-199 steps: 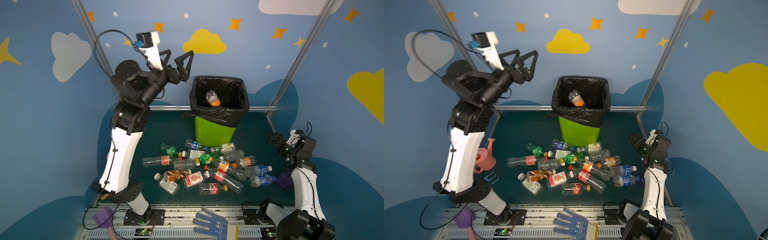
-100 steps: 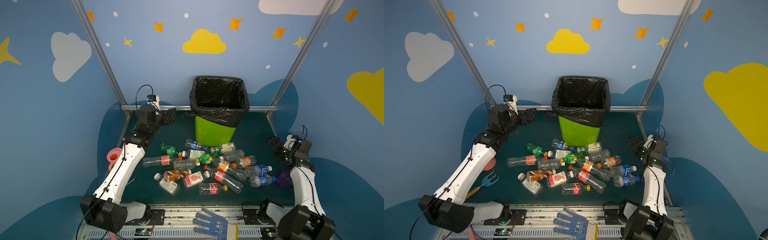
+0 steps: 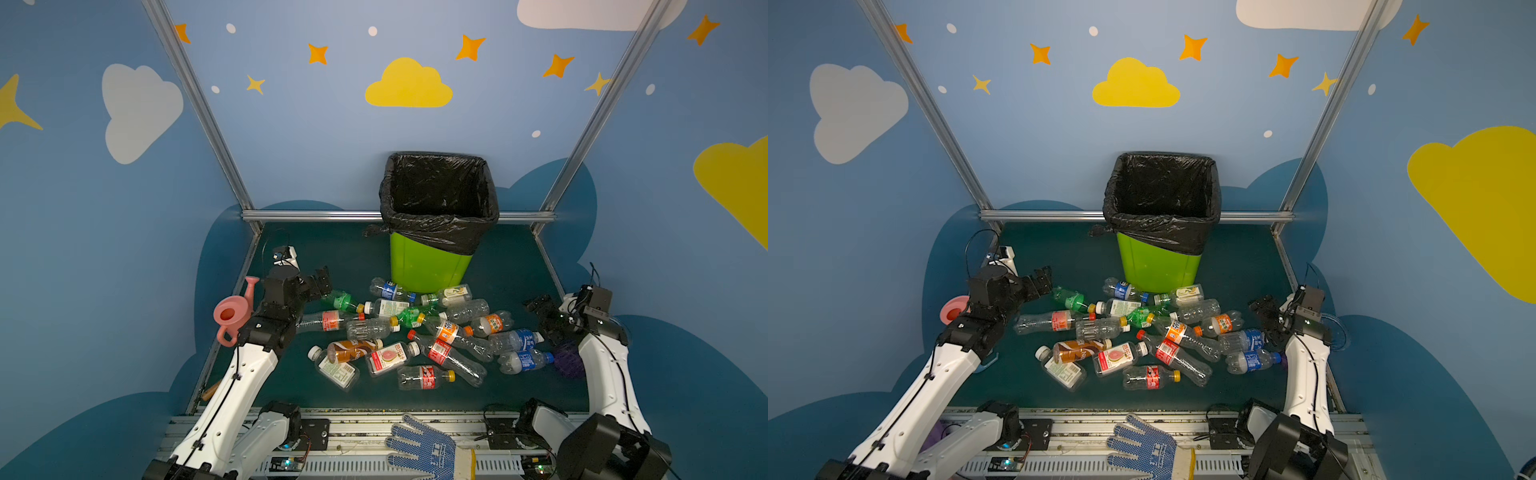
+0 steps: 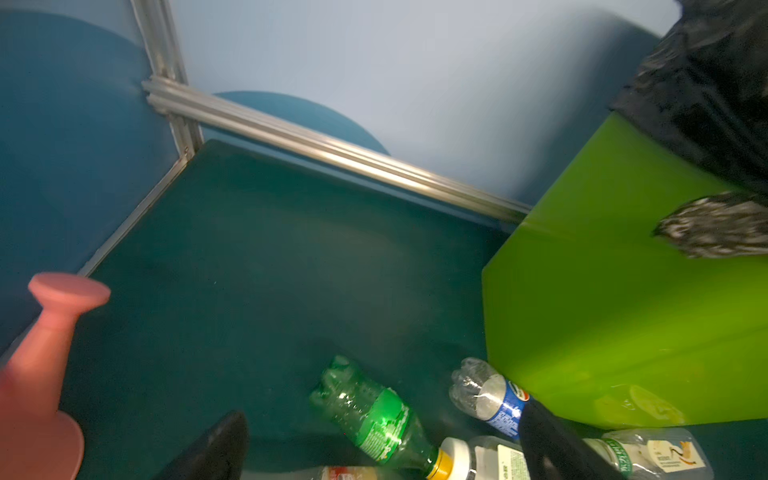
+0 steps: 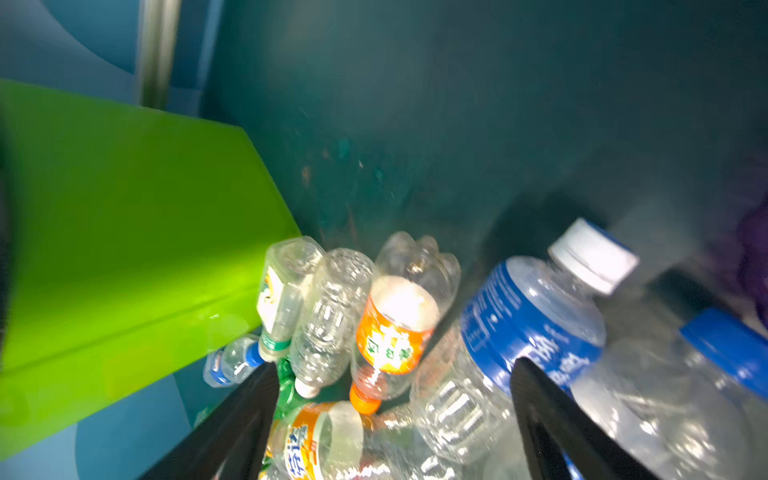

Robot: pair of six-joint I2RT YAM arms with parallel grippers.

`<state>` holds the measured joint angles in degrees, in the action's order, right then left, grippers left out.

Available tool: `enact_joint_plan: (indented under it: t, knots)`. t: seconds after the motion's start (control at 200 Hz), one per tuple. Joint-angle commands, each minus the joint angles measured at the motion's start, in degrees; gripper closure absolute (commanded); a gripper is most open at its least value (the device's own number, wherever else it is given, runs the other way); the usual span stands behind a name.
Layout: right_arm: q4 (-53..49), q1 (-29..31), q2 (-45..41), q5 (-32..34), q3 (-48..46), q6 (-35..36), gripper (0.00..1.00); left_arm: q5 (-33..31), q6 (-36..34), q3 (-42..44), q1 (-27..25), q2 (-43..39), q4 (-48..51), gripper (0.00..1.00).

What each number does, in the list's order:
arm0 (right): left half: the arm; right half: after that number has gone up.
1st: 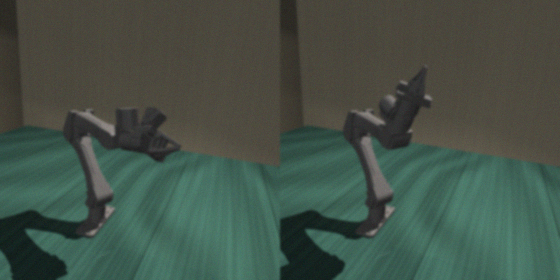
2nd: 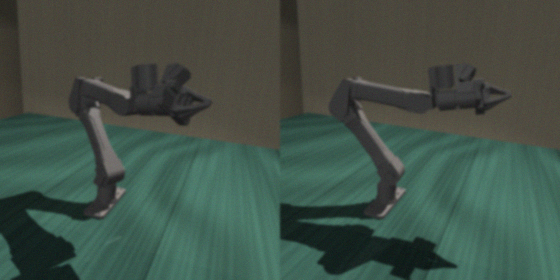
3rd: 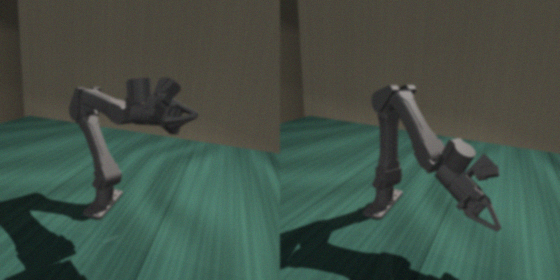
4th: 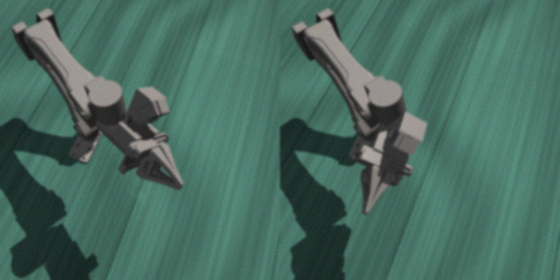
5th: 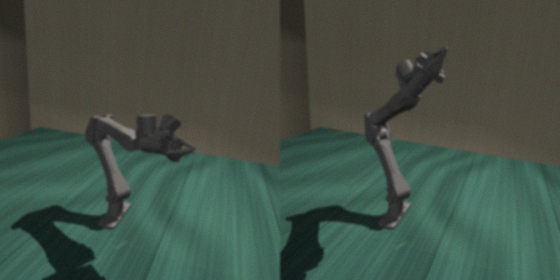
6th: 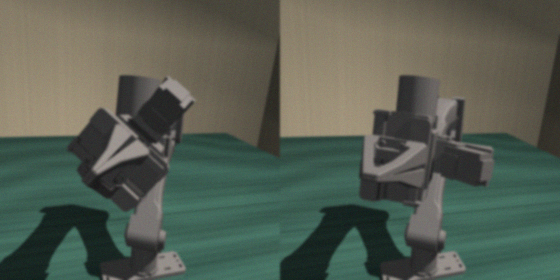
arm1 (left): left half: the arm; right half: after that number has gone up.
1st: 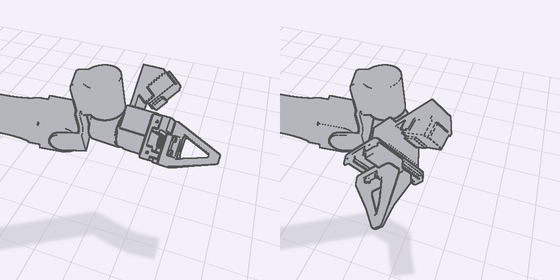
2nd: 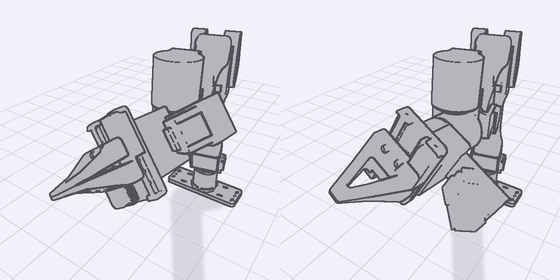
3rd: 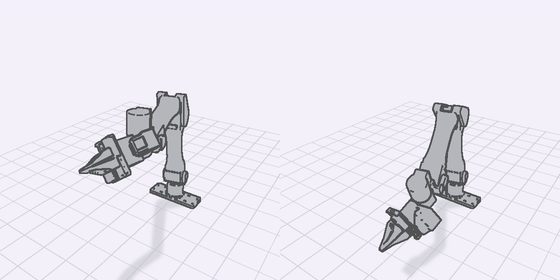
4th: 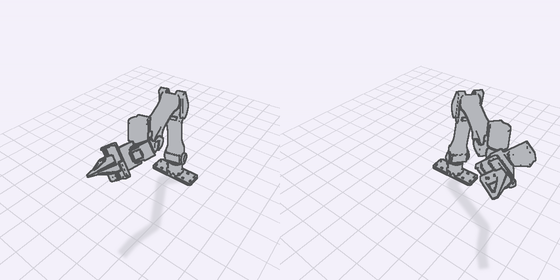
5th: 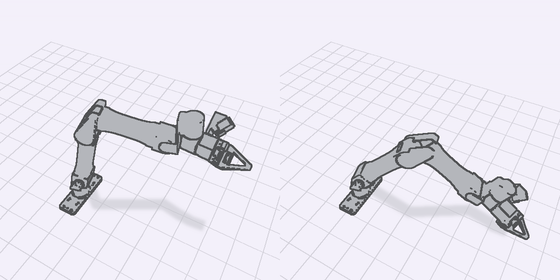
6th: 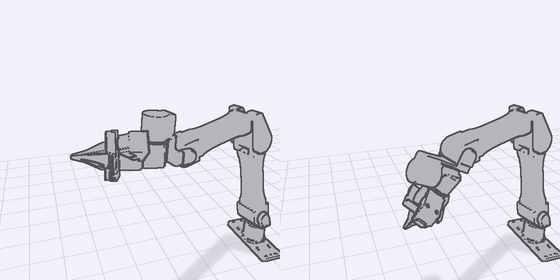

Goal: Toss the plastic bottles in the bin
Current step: 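Lower the left arm back toward the bottles while the right gripper reaches into the pile, then grasp the blue-label water bottle with the right gripper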

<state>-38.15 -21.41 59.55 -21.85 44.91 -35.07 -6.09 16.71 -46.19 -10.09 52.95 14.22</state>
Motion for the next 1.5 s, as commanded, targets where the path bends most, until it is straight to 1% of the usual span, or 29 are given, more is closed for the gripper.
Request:
enact_joint_plan:
  t: [0.0, 0.15, 0.32, 0.506, 0.721, 1.006, 1.196, 1.497]
  knots:
    - [-6.93, 0.62, -0.25, 1.52, -0.28, 1.28, 0.15, -1.82, 1.69, 1.61, 0.59, -2.87, 0.70, 0.00]
    - [-11.69, 1.35, -3.01, 4.82, 0.31, 0.45, 0.15, -2.66, 2.36, 3.97, 0.68, -5.20, 1.19, 0.00]
    - [-14.88, 2.47, -2.36, 4.38, -1.46, -0.35, 0.16, -6.19, 1.39, 4.47, 0.75, -6.87, 2.55, 0.00]
    - [-16.07, 3.12, -2.79, 5.41, -4.73, -2.06, 0.17, -5.94, 1.29, 4.53, 0.77, -6.64, 2.61, 0.00]
    - [-17.63, 3.33, -3.56, 6.53, -6.14, -2.28, 0.17, -5.93, 1.39, 4.67, 0.77, -6.06, 2.39, 0.00]
    - [-14.66, 3.35, -1.34, 6.65, -9.39, -2.84, 0.18, -6.04, 1.37, 4.71, 0.77, -5.59, 2.48, 0.00]
    - [-12.92, 3.30, 0.38, 8.26, -9.96, -2.59, 0.19, -6.28, 1.40, 4.82, 0.76, -5.31, 2.48, 0.00]
    - [-9.52, 3.30, 2.59, 9.55, -13.35, -2.99, 0.25, -6.22, 1.30, 4.95, 0.86, -4.75, 2.48, 0.00]
